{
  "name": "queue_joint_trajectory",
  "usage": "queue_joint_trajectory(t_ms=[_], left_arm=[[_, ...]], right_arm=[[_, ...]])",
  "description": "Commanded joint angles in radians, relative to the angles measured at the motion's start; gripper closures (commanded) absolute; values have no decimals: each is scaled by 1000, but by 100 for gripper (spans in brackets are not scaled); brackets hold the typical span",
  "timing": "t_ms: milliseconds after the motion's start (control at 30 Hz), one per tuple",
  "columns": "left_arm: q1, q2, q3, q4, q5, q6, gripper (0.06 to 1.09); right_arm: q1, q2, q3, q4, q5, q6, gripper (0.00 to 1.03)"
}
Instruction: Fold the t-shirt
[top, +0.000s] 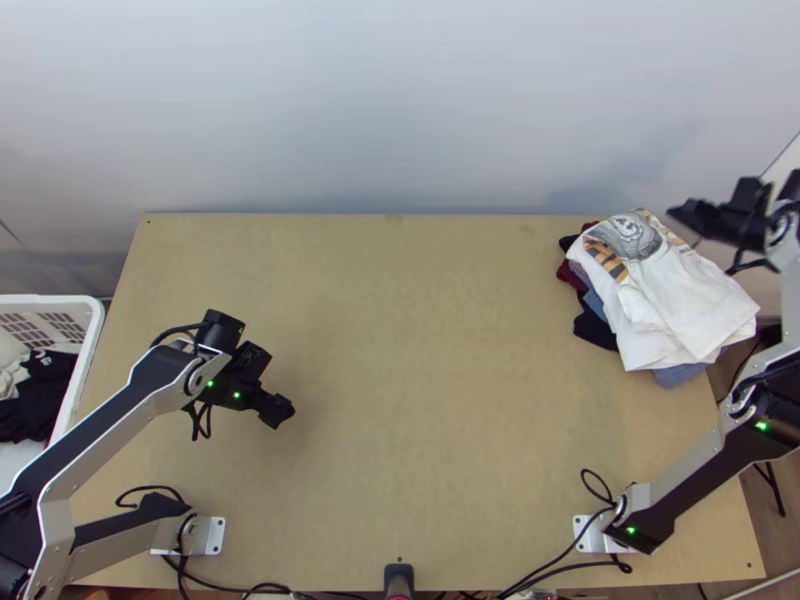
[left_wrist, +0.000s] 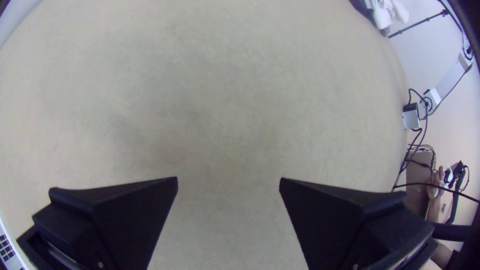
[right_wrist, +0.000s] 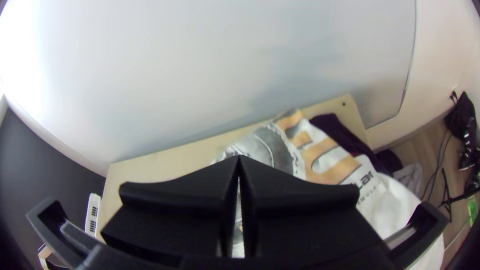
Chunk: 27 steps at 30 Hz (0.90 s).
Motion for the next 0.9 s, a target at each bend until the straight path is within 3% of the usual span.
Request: queue_joint_trajectory(t_ms=[0,133,233,367,467,567,867], left_arm=[[27,-35,-5,2,-18,18,10],[41,-41,-2,0,-20,24,10],[53,-41,4,2,-24,24,10],[73,-59,26,2,-24,27,10],[111,-79,27,42,-24,27,10],[171,-104,4,112,-24,24,10],[246,-274,-138,305,-26,42,10]], right_arm=[[47,-85,-119,14,37,-31,100],[65,-114,-160,21,50,-32,99],[93,-153,-206,37,105,-41,89],[142,-234,-303,48,166,-63,61],[198,-329,-424,80,257,-74,26],[266,-456,-562,121,355,-75,3],[439,-877,-1011,380,573,-46,3]])
